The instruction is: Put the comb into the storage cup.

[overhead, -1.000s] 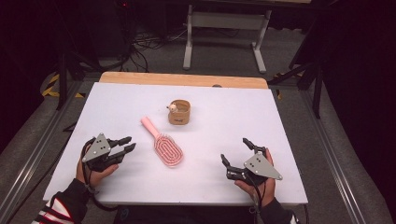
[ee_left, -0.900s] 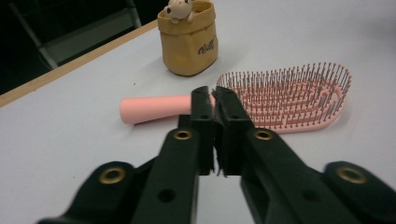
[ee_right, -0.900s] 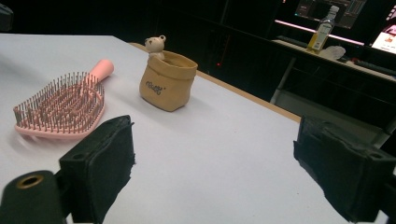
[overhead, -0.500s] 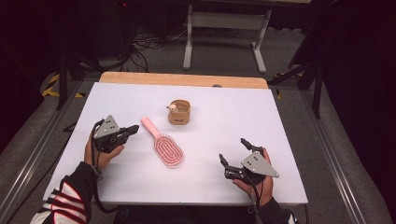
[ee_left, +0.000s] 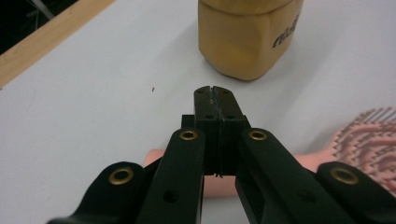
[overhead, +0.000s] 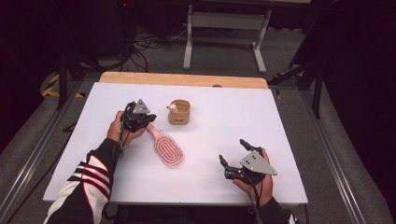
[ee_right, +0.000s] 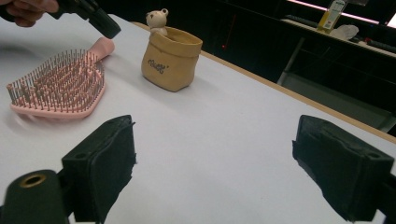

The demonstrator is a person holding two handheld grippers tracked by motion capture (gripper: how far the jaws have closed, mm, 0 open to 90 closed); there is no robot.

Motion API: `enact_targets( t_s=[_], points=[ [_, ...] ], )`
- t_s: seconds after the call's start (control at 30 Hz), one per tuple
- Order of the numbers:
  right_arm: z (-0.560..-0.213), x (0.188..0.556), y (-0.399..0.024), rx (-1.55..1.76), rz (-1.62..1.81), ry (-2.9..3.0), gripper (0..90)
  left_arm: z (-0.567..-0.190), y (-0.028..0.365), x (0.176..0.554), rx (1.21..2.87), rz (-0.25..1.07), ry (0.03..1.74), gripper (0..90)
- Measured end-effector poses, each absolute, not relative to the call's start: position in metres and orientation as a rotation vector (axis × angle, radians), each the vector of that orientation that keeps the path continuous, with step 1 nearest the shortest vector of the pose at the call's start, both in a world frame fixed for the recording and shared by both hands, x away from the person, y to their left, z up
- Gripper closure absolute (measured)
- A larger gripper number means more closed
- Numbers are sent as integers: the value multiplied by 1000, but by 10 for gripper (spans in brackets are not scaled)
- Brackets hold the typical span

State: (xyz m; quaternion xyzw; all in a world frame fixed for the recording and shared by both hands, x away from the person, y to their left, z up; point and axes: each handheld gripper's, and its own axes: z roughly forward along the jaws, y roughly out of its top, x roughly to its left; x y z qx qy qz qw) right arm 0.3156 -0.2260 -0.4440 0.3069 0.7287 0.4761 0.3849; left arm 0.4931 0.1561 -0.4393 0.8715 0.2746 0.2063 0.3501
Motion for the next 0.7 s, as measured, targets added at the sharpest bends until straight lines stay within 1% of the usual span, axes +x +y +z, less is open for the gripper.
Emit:
enact_targets(
  t_s=[0.1, 0.17, 0.27, 0.37, 0.53, 0.7],
  points=[
    [-445, 316, -226, 779, 1210, 1867, 133, -445, 151, 501, 2315, 532, 749, 900],
    [-445, 317, -225, 783, 1210, 1874, 133, -450, 147, 506, 2351, 569, 776, 900],
    [-446, 318, -224, 785, 1199, 1882, 134, -455, 142, 512, 2387, 579, 809, 900],
    [-447, 319, -224, 792, 1194, 1890, 134, -458, 140, 517, 2409, 563, 811, 900],
    [-448, 319, -225, 797, 1186, 1900, 135, -457, 139, 519, 2454, 535, 837, 900],
    [-448, 318, -225, 790, 1177, 1906, 136, -454, 143, 515, 2499, 555, 846, 900]
  ],
)
